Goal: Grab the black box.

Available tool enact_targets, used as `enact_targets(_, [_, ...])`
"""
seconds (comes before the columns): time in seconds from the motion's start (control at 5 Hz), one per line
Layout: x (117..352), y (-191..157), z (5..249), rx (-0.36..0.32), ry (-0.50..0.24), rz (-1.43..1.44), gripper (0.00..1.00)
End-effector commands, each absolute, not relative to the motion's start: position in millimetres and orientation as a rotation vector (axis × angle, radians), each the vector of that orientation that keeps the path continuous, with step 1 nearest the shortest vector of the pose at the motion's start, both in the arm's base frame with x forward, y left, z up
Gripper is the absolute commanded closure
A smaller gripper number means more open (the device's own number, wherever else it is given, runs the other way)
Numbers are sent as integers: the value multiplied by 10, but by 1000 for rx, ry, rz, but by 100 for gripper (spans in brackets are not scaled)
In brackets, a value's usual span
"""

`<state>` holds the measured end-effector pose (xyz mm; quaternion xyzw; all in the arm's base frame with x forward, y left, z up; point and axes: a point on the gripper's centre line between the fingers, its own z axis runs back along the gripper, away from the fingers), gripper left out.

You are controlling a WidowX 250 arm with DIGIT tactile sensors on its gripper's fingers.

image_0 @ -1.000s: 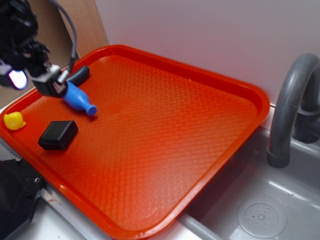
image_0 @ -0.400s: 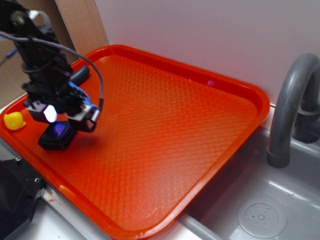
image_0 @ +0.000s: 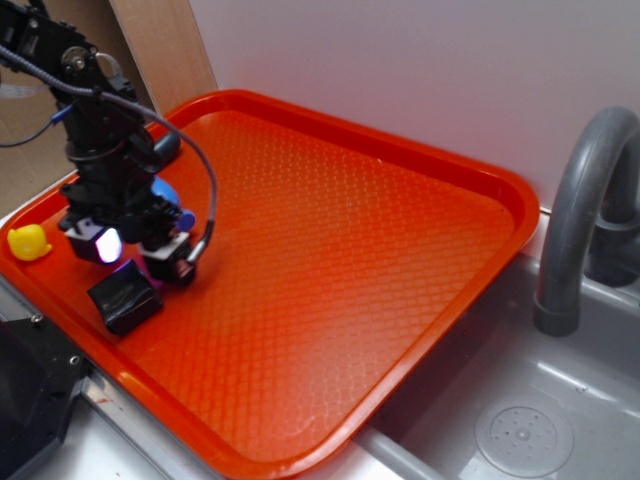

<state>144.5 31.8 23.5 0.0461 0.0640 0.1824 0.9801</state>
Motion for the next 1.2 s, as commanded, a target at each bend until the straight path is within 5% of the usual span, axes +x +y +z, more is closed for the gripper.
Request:
enact_targets(0.0, [1239, 390, 537, 65, 13, 433, 0])
enact_targets(0.2, [1287, 307, 919, -6, -87, 461, 0])
enact_targets(0.4, [1241, 214, 994, -23, -104, 410, 0])
enact_targets(1.0, [1217, 38, 649, 30, -9, -137, 0])
